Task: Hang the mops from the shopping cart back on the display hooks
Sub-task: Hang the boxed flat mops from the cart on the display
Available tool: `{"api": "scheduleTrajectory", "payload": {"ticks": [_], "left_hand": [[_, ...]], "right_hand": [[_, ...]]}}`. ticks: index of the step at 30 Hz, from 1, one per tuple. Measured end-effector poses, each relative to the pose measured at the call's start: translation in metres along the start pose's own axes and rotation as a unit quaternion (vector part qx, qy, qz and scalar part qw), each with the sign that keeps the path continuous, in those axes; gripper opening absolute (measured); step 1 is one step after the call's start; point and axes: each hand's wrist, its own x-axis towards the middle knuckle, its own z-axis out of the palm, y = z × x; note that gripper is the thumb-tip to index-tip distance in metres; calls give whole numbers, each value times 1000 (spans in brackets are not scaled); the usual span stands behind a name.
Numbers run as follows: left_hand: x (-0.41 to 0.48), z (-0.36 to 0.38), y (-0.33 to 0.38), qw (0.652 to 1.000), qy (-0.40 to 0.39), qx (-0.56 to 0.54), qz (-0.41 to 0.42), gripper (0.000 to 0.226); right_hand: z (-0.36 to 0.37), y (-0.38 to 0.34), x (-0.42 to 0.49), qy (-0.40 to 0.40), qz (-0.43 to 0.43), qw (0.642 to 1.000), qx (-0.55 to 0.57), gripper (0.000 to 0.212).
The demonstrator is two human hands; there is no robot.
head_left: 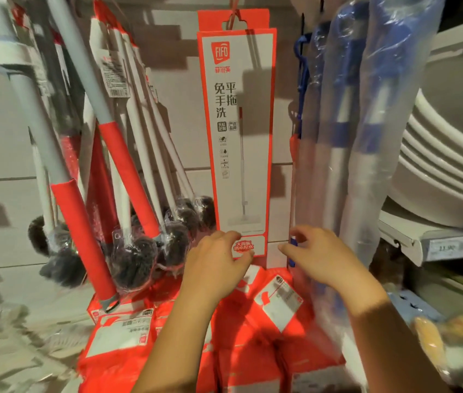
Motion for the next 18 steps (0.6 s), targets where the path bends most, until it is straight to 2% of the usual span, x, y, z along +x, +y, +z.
{"api": "scheduleTrajectory", "payload": {"ticks": [7,13,18], "left_hand": [[-46,-30,-31,998,-28,-8,57,47],[-96,-40,-47,990,-70,-41,113,43],[-132,-42,-36,977,-108,-69,171,43]], "right_hand": [[18,-41,-65,24,37,999,1,46],[29,-67,-138,45,103,994,-7,39],[20,-68,-198,53,169,984,-28,42]]}}
